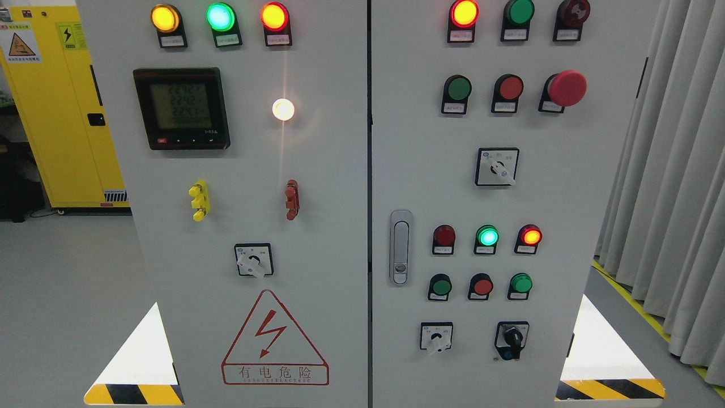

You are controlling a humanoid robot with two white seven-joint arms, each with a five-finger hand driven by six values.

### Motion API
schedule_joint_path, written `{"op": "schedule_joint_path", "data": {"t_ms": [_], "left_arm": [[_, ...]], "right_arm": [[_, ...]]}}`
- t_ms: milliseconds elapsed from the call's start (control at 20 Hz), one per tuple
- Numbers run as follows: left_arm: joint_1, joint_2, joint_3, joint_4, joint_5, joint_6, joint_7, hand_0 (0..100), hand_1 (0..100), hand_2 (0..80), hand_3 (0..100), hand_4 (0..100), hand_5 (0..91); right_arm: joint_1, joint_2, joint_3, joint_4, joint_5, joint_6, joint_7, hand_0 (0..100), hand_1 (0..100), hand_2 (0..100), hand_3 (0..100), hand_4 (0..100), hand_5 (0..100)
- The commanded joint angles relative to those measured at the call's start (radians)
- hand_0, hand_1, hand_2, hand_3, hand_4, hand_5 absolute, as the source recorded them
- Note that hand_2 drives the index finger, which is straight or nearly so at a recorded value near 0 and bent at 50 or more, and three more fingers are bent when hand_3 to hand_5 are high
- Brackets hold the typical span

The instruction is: Press green start button

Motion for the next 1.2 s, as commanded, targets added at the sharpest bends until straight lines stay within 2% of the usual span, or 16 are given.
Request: {"op": "schedule_joint_path", "data": {"t_ms": [0, 50, 150, 500, 750, 900, 950, 1000, 1150], "left_arm": [[-0.029, -0.023, 0.000, -0.026, 0.000, 0.001, 0.000, 12, 56, 0.0, 0, 0, 0.0], [-0.029, -0.025, 0.000, -0.026, 0.000, 0.001, 0.000, 12, 56, 0.0, 0, 0, 0.0], [-0.029, -0.025, 0.000, -0.026, 0.000, 0.001, 0.000, 12, 56, 0.0, 0, 0, 0.0], [-0.029, -0.037, 0.003, -0.026, 0.000, 0.001, 0.000, 12, 56, 0.0, 0, 0, 0.0], [-0.029, -0.041, 0.003, -0.028, 0.000, 0.001, 0.000, 12, 56, 0.0, 0, 0, 0.0], [-0.029, -0.047, 0.003, -0.028, 0.000, 0.001, 0.000, 12, 56, 0.0, 0, 0, 0.0], [-0.029, -0.052, 0.003, -0.028, 0.000, 0.001, 0.000, 12, 56, 0.0, 0, 0, 0.0], [-0.029, -0.055, 0.003, -0.028, 0.000, 0.001, 0.000, 12, 56, 0.0, 0, 0, 0.0], [-0.029, -0.061, 0.001, -0.028, 0.000, 0.001, 0.000, 12, 56, 0.0, 0, 0, 0.0]], "right_arm": [[-0.007, 0.013, -0.019, -0.026, -0.016, -0.078, 0.005, 15, 27, 0, 0, 0, 0], [-0.004, 0.024, -0.021, -0.062, -0.017, -0.127, -0.003, 15, 27, 0, 0, 0, 0], [0.002, 0.044, -0.021, -0.139, -0.017, -0.165, -0.006, 15, 27, 0, 0, 0, 0], [0.059, 0.049, -0.017, -0.460, -0.014, -0.168, 0.010, 15, 30, 0, 0, 0, 0], [0.123, 0.061, -0.007, -0.749, -0.014, -0.168, 0.011, 15, 33, 0, 0, 0, 0], [0.133, 0.062, -0.005, -0.886, -0.014, -0.171, 0.014, 15, 33, 0, 0, 0, 0], [0.133, 0.065, -0.005, -0.928, -0.016, -0.171, 0.023, 15, 34, 0, 0, 0, 0], [0.134, 0.079, -0.007, -0.972, -0.016, -0.174, 0.051, 14, 35, 0, 0, 0, 0], [0.145, 0.104, -0.004, -1.105, -0.016, -0.221, 0.102, 14, 36, 0, 1, 2, 0]]}}
